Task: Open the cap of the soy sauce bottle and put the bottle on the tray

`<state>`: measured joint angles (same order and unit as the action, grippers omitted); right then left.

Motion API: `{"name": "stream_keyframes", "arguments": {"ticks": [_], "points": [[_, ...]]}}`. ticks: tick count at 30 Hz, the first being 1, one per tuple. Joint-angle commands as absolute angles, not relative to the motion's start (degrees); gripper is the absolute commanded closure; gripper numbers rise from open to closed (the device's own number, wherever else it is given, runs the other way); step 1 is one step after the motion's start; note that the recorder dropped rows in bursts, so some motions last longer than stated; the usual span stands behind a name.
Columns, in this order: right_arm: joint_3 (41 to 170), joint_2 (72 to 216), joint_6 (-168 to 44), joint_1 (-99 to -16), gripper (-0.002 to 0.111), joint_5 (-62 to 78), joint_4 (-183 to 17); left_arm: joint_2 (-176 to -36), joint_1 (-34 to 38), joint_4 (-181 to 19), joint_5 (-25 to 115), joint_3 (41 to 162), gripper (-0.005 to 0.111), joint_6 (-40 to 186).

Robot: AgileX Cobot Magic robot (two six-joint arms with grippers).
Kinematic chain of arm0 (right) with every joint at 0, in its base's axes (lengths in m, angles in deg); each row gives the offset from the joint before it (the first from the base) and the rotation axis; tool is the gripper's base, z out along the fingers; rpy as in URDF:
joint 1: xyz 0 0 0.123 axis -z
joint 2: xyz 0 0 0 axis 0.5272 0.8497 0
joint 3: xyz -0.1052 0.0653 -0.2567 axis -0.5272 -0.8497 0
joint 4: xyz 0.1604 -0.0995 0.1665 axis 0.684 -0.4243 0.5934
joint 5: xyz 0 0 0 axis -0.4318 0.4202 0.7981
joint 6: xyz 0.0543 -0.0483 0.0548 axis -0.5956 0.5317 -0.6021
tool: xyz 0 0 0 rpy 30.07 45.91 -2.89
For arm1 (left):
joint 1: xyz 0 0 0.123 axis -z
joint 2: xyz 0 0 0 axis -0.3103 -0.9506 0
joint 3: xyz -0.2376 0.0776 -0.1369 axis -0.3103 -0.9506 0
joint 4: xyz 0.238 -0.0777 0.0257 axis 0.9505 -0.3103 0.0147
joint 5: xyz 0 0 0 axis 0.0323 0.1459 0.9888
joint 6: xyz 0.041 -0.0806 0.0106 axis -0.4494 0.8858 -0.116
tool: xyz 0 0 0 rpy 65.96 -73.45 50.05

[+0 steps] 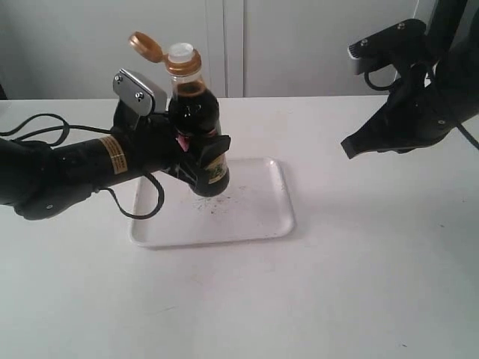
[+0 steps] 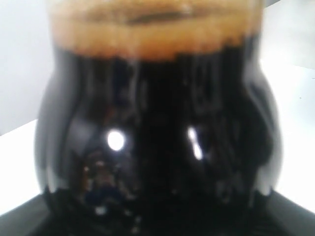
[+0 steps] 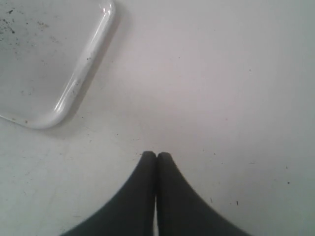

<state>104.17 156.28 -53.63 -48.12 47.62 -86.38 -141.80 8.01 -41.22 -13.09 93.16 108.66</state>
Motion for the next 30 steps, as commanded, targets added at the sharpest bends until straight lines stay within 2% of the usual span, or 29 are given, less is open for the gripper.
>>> {"name": "stream_keyframes", "arguments": {"ticks": [1,30], "points": [[104.6,156.2,-53.8,-47.7,0.108,46.8,-86.4,-142.8,8.4,-42.9,-18.0,95.6,0.107,108.8],[104.6,156.2,-53.8,-47.7,0.108,47.3,-85.9,-150.0,8.4,-43.7,-14.8,98.8,0.106,107.7]]}}
